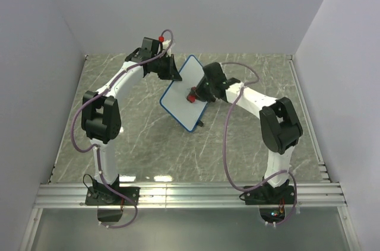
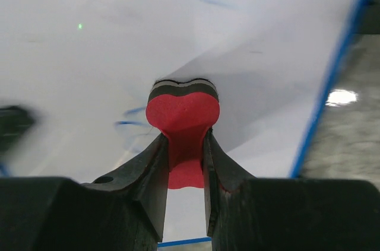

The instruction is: Erase the whiteboard

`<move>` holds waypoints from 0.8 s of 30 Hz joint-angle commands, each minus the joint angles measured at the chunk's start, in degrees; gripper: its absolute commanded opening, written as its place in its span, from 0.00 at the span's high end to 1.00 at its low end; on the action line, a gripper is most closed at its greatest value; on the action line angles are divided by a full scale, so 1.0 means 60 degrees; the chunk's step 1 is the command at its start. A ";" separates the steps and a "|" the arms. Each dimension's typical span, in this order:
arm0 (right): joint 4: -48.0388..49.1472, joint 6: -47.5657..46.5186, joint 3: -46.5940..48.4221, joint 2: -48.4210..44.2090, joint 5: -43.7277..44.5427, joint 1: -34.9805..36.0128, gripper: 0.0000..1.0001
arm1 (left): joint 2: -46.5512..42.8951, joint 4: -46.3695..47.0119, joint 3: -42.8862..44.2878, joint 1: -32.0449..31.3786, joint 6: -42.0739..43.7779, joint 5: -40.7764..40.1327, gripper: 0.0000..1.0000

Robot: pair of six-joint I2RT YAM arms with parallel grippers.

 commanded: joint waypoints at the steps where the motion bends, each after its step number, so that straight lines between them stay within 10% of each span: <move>1: -0.0121 0.0055 0.1925 0.0874 -0.0805 0.0849 1.00 | 0.0272 -0.0890 -0.0135 -0.0542 0.0795 -0.0045 1.00; 9: -0.0461 -0.0018 0.2842 0.1316 -0.0717 0.0863 1.00 | 0.0229 -0.0861 -0.0296 -0.0630 0.0809 -0.0045 1.00; 24: 0.0828 -0.0326 -0.2418 -0.0178 -0.0410 0.1361 1.00 | 0.0448 -0.0949 0.0201 -0.0630 0.0780 0.0043 1.00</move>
